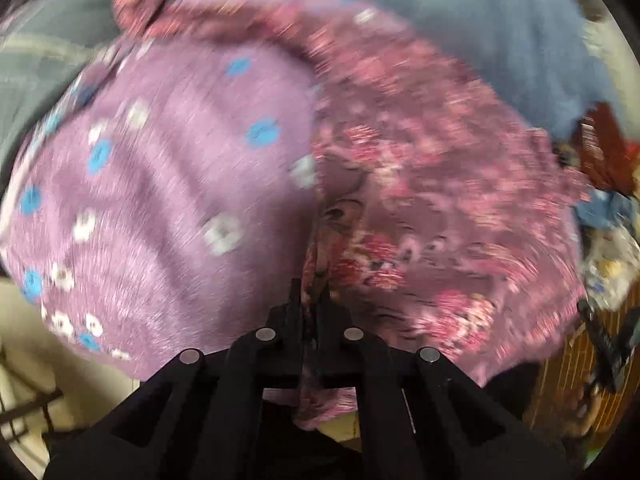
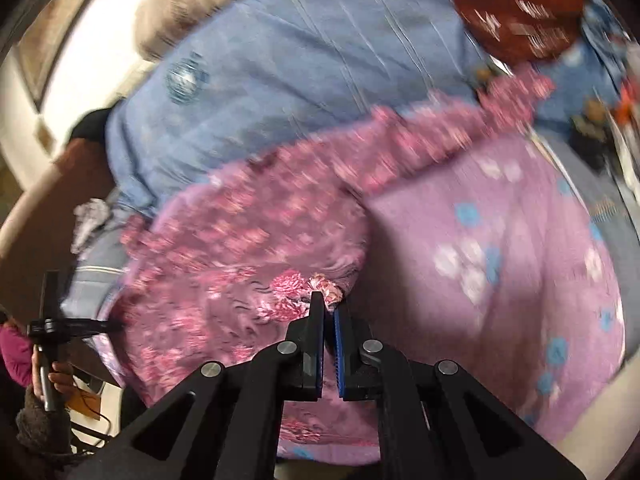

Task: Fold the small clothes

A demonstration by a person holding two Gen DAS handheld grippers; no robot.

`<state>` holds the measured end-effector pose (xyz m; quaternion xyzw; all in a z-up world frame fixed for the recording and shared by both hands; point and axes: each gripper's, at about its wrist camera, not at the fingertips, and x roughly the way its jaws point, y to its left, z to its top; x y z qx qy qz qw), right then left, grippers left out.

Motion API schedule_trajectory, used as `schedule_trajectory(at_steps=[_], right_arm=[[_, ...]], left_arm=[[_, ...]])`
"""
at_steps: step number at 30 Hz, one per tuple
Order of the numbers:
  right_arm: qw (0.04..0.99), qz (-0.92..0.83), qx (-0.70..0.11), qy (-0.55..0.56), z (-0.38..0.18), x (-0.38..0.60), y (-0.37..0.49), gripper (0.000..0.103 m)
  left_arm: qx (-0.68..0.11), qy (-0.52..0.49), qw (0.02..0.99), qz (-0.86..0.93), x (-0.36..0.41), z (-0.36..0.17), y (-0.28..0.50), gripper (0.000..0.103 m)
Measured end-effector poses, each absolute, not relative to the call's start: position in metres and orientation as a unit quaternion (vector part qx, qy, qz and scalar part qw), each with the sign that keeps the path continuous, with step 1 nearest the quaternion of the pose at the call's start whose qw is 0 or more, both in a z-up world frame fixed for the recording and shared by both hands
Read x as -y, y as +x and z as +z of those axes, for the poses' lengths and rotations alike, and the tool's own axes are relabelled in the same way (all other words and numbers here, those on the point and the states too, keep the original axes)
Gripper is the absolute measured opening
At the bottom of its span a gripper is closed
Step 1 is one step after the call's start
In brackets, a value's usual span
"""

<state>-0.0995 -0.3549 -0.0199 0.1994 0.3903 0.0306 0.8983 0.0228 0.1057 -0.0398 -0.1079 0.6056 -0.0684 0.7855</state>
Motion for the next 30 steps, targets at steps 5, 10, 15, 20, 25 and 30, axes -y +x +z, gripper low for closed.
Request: schedule_trajectory(at_steps=[5,10,15,20,25,30], right_arm=[[0.856,-0.016,-0.481,0.191,-0.067,0.358,-0.086,0.005],[0.876,0.002,-0.437,0.205,-0.031,0.367,-0.073,0.026],[0.889,0.012,-0.413,0.197,-0.03,0.367,-0.012,0.053],[0.878,0.012,-0.45,0.164,-0.059,0.345,0.043,0.005],[0.892,-0.016,-0.427,0.146,-0.057,0.353,0.046,0.005],[0.884,-0.009,-0.442,0.154,-0.063,0.355,0.04,0.013]], left_arm=[[-0.629,-0.137,0.764,-0.055,-0.124,-0.059,0.03,0.007],[-0.567,-0.106,0.813,-0.08,-0.119,-0.021,0.036,0.048],[-0.565,-0.056,0.819,-0.084,-0.078,-0.032,0.078,0.067],[-0.585,-0.038,0.809,-0.039,-0.079,-0.05,0.102,0.061],[-0.593,-0.07,0.802,-0.018,-0.102,-0.06,0.117,0.062],[-0.57,-0.124,0.809,-0.064,-0.11,-0.033,0.133,0.061]])
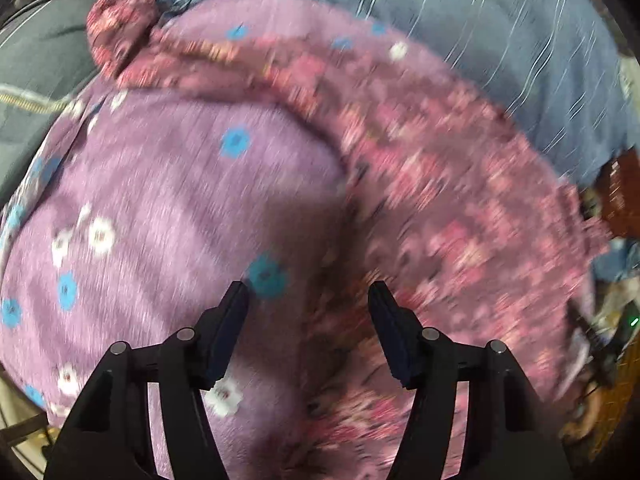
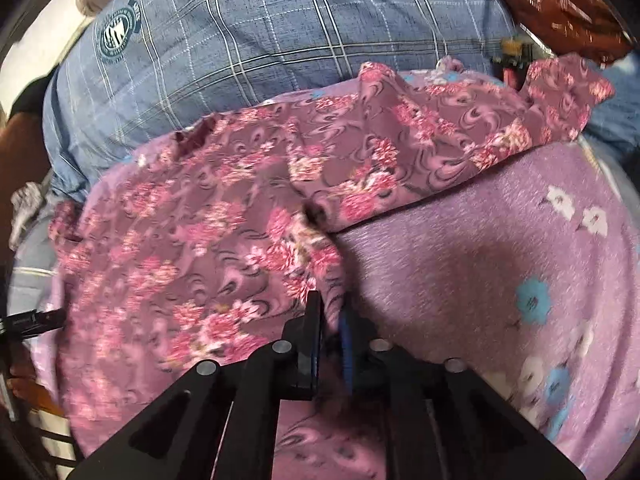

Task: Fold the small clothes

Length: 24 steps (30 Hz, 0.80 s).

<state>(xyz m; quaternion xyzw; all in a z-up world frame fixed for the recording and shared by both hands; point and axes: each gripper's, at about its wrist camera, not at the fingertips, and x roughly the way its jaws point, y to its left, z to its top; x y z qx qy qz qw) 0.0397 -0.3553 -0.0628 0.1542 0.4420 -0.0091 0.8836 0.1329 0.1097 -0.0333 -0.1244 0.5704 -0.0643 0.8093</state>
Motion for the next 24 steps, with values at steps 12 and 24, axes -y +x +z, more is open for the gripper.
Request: schedule_trajectory(at_steps=[12,24], right_arm=[[0.899,0.005,-0.41,0.155,-0.044,0.349,0.058,0.005],[0.88,0.002,-0.454,0.139,-0.045,0.352,0.054,0.024]], left_arm=[[-0.555,-0.125,0.822,0.014,-0.115,-0.028,0.256,0.011],[-0.577,-0.128,0.799,-0.11,-0.139,-0.031,0.144,0.065]])
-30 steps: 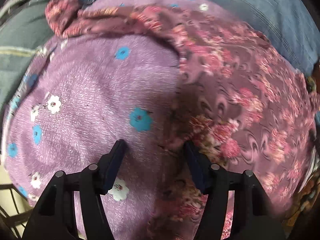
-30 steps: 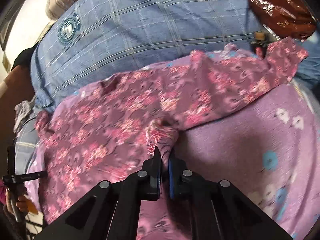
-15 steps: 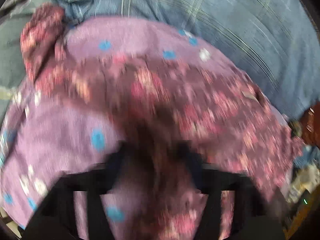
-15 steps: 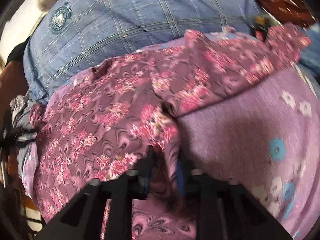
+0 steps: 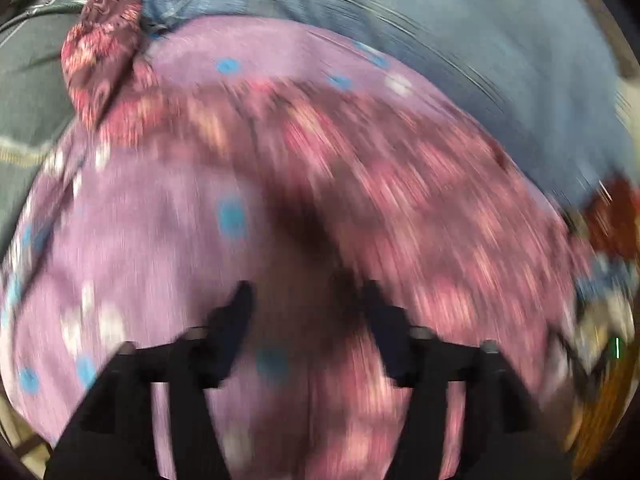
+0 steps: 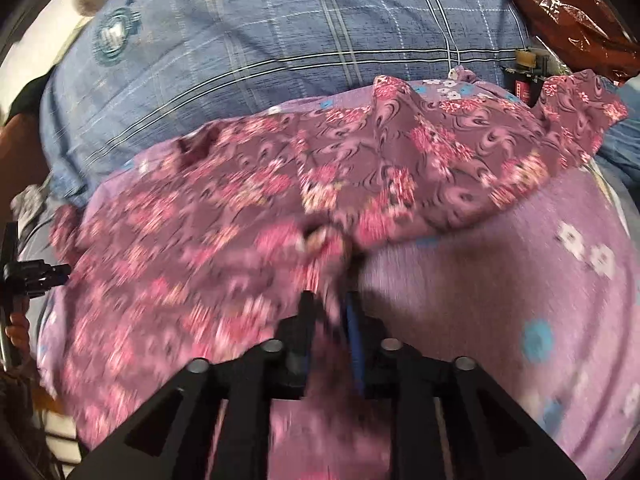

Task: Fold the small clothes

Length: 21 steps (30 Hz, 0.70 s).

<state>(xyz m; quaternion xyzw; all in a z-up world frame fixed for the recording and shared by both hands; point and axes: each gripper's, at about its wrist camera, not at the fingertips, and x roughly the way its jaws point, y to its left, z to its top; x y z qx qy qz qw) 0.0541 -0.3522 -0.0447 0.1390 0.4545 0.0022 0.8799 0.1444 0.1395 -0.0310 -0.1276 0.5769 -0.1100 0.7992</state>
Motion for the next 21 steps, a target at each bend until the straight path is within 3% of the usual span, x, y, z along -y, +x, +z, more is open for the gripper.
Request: schedule_trajectory(at_steps=[2,4,9,12,13,14,15,16,21], right_arm=[[0.88,0.018,-0.453,0.14,-0.039,0.356,0.025,0.043],[0.875,0.027,-0.462,0.143,-0.039,0.358,0.002,0.051],[0.847,0.03,-0.507,0.157,-0.054,0.365,-0.047,0.054],[0.831,0.05,-0.526,0.176,-0.071,0.361,-0.064,0.054],[0.83,0.058,-0.528,0.172,-0.076,0.355,-0.068,0.048],[0.831,0.063,-0.528,0.161,-0.077,0.348,-0.071,0.023],[0.834,0.068,-0.529,0.142,-0.077,0.341,-0.074,0.003],[0.839,0.069,-0.526,0.12,-0.072,0.333,-0.076,0.003],[0.889,0.085,-0.424,0.152,-0.006,0.351,-0.104,0.003]], left_arm=[[-0.585,-0.107,0.786,-0.167,-0.135,-0.034,0.088,0.07],[-0.6,-0.091,0.768,-0.203,-0.128,-0.044,0.042,0.07],[-0.63,-0.054,0.744,-0.219,-0.109,-0.078,-0.021,0.07],[-0.643,-0.088,0.733,-0.202,-0.108,-0.095,-0.03,0.067],[-0.647,-0.102,0.729,-0.199,-0.105,-0.099,-0.027,0.055],[-0.657,-0.105,0.723,-0.188,-0.104,-0.102,-0.024,0.033],[-0.662,-0.1,0.72,-0.182,-0.103,-0.103,-0.024,0.021],[-0.663,-0.11,0.716,-0.19,-0.107,-0.099,-0.022,0.003],[-0.619,-0.184,0.739,-0.192,-0.145,-0.056,-0.025,0.002]])
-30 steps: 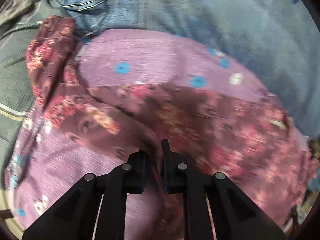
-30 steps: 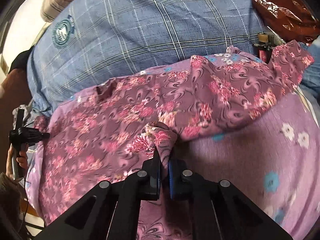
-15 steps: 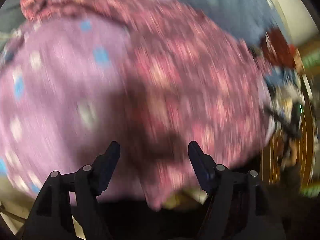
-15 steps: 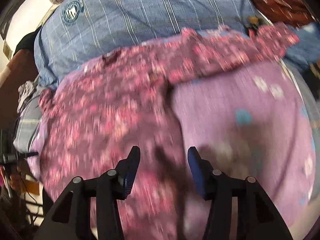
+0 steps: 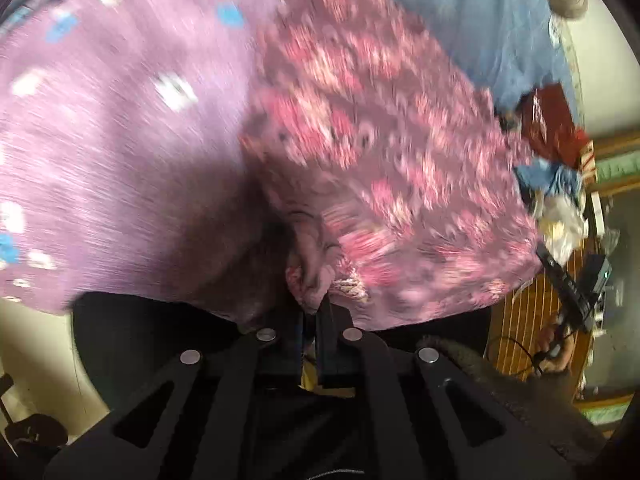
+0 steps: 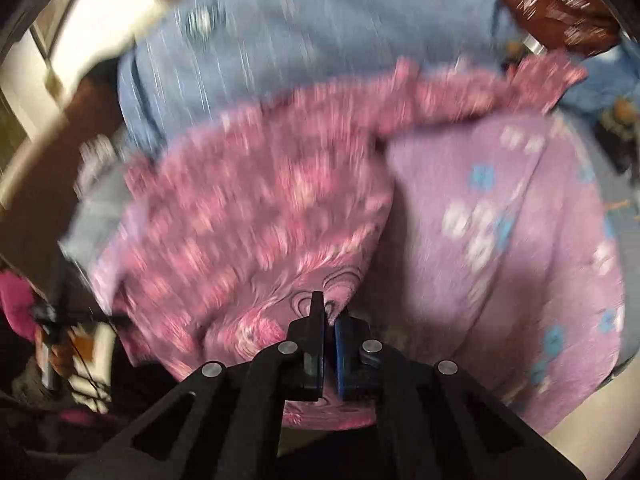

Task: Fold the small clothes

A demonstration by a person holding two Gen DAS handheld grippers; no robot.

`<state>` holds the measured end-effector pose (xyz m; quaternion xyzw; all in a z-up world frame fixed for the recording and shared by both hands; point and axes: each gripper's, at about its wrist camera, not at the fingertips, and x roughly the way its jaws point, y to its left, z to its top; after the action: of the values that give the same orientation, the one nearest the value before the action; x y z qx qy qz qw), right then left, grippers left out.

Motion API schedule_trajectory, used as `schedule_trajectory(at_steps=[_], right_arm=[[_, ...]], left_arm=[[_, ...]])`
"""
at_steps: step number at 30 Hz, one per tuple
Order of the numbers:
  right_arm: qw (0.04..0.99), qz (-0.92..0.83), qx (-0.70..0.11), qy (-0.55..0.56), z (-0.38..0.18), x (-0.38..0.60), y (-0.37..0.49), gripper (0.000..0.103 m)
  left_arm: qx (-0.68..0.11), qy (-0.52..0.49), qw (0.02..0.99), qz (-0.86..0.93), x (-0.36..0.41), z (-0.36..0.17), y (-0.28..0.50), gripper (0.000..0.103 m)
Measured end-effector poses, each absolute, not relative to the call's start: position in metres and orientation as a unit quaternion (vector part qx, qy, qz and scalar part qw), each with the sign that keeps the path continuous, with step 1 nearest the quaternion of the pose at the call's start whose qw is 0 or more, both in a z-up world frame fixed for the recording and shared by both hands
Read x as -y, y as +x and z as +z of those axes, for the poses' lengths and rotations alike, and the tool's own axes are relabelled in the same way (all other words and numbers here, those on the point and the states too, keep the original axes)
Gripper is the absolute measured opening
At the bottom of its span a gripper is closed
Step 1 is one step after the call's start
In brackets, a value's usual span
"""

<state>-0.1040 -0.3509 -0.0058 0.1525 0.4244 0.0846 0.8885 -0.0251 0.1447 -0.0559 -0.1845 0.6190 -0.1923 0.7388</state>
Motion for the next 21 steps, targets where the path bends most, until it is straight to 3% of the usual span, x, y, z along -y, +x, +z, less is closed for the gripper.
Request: schedule_trajectory(at_steps=[3,6,10,11,12,13,14,18,21], right_arm=[[0.884,0.061,-0.433,0.165,-0.009,0.368,-0.106,0.003],[0.852,0.028,-0.497,0.159,-0.053,0.366,-0.095,0.004],[0.827,0.019,-0.536,0.166,-0.069,0.365,-0.087,0.01],[0.843,0.015,-0.514,0.158,-0.053,0.366,-0.083,0.01],[0.853,0.015,-0.498,0.155,-0.043,0.367,-0.08,0.011],[0.869,0.022,-0.47,0.157,-0.025,0.368,-0.072,0.014],[0.879,0.031,-0.446,0.164,-0.013,0.368,-0.064,0.019],[0.902,0.063,-0.392,0.169,0.006,0.353,-0.014,0.023],[0.9,0.058,-0.392,0.179,-0.016,0.341,0.034,0.023]], left_arm=[[-0.637,-0.18,0.73,-0.168,-0.151,-0.067,-0.021,0.003],[-0.669,-0.182,0.704,-0.154,-0.151,-0.087,-0.018,0.003],[-0.622,-0.134,0.749,-0.183,-0.153,-0.042,-0.019,0.005],[-0.595,-0.11,0.772,-0.192,-0.148,-0.019,-0.013,0.01],[-0.579,-0.098,0.785,-0.198,-0.139,-0.011,-0.004,0.025],[-0.562,-0.088,0.797,-0.202,-0.131,0.0,0.008,0.053],[-0.547,-0.079,0.809,-0.202,-0.124,0.009,0.018,0.074],[-0.525,-0.049,0.825,-0.203,-0.07,0.002,0.07,0.076],[-0.553,-0.052,0.811,-0.186,-0.039,-0.036,0.103,0.076]])
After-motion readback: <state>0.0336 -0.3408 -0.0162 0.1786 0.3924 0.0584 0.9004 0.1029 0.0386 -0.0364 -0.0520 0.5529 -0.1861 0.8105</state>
